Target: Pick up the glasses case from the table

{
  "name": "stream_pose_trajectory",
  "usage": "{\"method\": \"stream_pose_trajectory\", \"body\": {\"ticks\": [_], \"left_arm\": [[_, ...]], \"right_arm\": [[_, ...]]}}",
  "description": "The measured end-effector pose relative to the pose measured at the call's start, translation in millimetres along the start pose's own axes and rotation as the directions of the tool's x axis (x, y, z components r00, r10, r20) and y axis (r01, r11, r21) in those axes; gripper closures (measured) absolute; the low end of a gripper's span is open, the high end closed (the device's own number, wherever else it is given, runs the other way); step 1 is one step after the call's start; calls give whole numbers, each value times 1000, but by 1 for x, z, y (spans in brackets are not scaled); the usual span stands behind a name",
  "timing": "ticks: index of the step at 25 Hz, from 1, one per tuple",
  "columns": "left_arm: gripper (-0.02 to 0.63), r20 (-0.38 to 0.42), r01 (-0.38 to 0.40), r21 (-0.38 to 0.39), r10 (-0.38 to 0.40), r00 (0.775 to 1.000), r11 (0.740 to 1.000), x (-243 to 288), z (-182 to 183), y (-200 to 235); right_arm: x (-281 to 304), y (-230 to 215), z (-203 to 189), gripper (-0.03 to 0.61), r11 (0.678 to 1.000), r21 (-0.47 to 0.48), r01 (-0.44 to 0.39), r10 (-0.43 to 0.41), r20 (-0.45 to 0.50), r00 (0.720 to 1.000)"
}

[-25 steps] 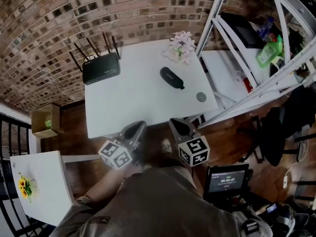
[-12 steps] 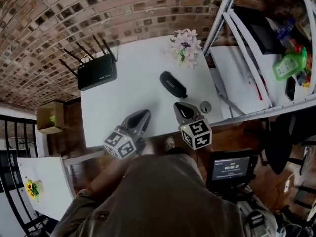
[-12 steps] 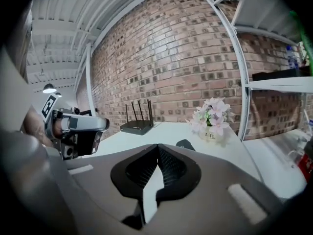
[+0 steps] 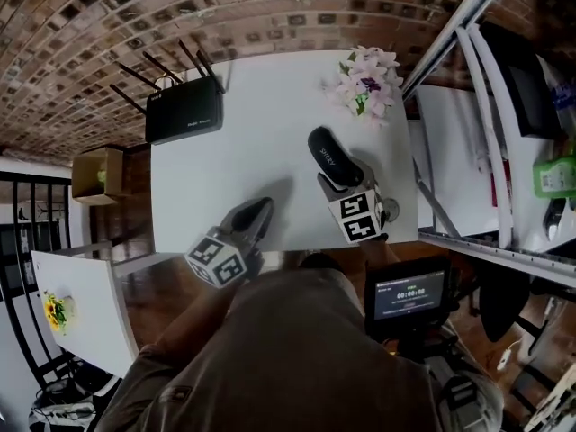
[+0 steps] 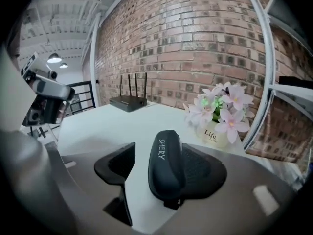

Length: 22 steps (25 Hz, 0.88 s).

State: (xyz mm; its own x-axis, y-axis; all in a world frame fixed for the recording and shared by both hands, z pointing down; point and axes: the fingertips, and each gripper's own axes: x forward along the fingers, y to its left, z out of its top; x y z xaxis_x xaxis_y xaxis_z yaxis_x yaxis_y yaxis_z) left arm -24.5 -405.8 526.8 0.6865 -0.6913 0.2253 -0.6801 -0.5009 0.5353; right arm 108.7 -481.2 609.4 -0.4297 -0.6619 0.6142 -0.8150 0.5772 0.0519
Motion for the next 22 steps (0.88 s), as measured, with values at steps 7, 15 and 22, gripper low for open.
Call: {"method": "stream_pose_trajectory", "body": {"ticks": [7, 15, 22], "left_arm": [[612, 5, -105, -35, 105, 994, 994, -8, -4, 26], [612, 18, -150, -78, 152, 988, 986, -12, -7, 36], [612, 16, -146, -84, 148, 989, 986, -8, -9, 39]], "right_arm": [[49, -10, -15, 204, 988, -152, -25, 3, -146, 989], [74, -8, -35, 197, 985, -133, -109, 59, -333, 941], [71, -9, -34, 206, 985, -124, -116, 70, -325, 943]]}}
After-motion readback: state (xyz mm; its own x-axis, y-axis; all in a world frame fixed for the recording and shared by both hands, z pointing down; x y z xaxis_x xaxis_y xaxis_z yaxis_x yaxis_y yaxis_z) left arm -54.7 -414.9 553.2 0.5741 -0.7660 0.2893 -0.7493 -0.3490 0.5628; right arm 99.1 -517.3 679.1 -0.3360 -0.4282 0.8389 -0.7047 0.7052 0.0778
